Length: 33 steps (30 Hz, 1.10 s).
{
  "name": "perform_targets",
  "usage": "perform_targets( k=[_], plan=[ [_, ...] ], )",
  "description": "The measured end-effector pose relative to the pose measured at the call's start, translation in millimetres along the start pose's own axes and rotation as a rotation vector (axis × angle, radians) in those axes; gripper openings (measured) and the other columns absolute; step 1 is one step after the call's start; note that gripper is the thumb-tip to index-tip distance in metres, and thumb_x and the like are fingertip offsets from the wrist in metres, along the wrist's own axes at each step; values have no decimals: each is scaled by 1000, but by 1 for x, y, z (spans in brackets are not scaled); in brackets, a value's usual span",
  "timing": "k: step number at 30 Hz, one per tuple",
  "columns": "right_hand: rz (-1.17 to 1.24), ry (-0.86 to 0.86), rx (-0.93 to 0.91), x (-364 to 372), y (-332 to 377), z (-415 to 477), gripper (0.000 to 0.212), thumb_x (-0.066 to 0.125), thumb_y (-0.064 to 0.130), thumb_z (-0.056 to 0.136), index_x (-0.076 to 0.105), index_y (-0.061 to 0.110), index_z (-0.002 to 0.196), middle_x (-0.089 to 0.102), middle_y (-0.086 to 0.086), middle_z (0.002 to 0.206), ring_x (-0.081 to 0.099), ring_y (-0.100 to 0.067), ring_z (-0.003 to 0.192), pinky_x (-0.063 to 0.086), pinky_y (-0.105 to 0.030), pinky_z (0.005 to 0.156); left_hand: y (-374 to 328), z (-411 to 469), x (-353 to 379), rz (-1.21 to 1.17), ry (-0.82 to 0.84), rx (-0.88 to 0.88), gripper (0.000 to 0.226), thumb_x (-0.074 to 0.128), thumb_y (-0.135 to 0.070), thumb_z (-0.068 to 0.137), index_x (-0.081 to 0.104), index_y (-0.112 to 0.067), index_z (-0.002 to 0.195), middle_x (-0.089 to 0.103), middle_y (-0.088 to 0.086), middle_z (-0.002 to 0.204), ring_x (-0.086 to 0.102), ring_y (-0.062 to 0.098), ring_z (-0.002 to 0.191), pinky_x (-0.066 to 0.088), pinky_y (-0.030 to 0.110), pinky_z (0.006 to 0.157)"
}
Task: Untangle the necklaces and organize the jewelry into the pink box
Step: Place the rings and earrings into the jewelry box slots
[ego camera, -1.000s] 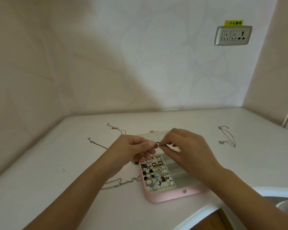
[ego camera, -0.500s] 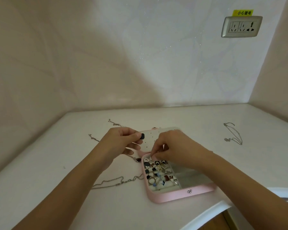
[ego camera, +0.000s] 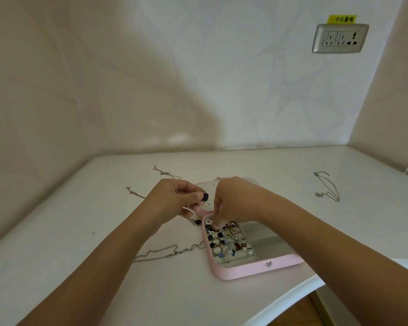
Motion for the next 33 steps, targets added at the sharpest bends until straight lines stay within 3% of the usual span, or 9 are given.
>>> perform_targets(
  k=[7,11,15,17,21,25,28,30,33],
  plan=[
    [-69,126,41,-4,8,8,42,80,31,71,72,6,103,67,-5,87,60,-19,80,38,-19,52,2,0,-3,-15,38,-10,9,62,-3,88,69,-2,94,67,1,66,62,7,59,51,17,55],
    [-64,146,34,0,8,12,39,80,27,70,72,8,103,70,-7,108,65,-21,95,43,-22,62,2,-1,-2,7,57,-7,12,61,-1,88,69,-1,96,65,4,71,59,9,63,49,16,54],
    [-37,202,48,2,5,12,41,78,25,72,71,4,106,67,-12,115,56,-15,83,41,-24,66,3,0,-3,35,66,0,13,62,-1,87,72,-3,96,65,5,78,57,8,65,48,15,54],
    [-7,222,59,3,4,12,41,77,23,72,70,3,107,67,-12,115,54,-14,83,41,-26,69,2,0,-2,79,93,18,13,63,-3,87,73,-8,93,66,6,80,56,5,63,46,15,55],
    [18,228,82,1,-1,8,39,77,25,72,69,5,104,63,-4,94,57,-20,87,45,-29,74,1,0,0,131,155,48,11,66,-5,85,74,-12,89,68,0,74,54,5,60,43,15,55],
    [57,248,103,1,-6,5,40,77,30,73,68,11,107,67,-8,110,61,-26,105,47,-35,89,2,-1,2,194,223,64,9,67,-7,85,74,-14,86,68,-3,67,57,7,62,42,16,56],
    [121,248,114,1,-8,2,39,77,35,74,69,15,106,67,-4,111,61,-25,106,47,-38,95,2,-1,5,227,258,79,10,68,-9,84,74,-17,84,69,-3,69,58,7,65,42,17,57],
    [152,236,112,2,-8,1,37,77,32,74,69,14,105,67,-3,108,60,-23,104,48,-33,90,2,-1,7,256,270,87,13,69,-9,84,74,-21,81,69,-1,71,59,7,65,42,17,57],
    [183,212,102,5,-8,1,30,77,26,74,69,13,100,62,-1,93,56,-19,90,42,-26,70,1,-2,12,287,298,108,19,68,-6,84,73,-22,78,68,2,71,58,6,63,40,13,54]
  ],
)
Point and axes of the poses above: each hand's wrist, its own z-axis towards the middle knuckle, its own x-axis out of the palm, y = z × x, the point moved 4 cm from there along z, towards the middle knuckle
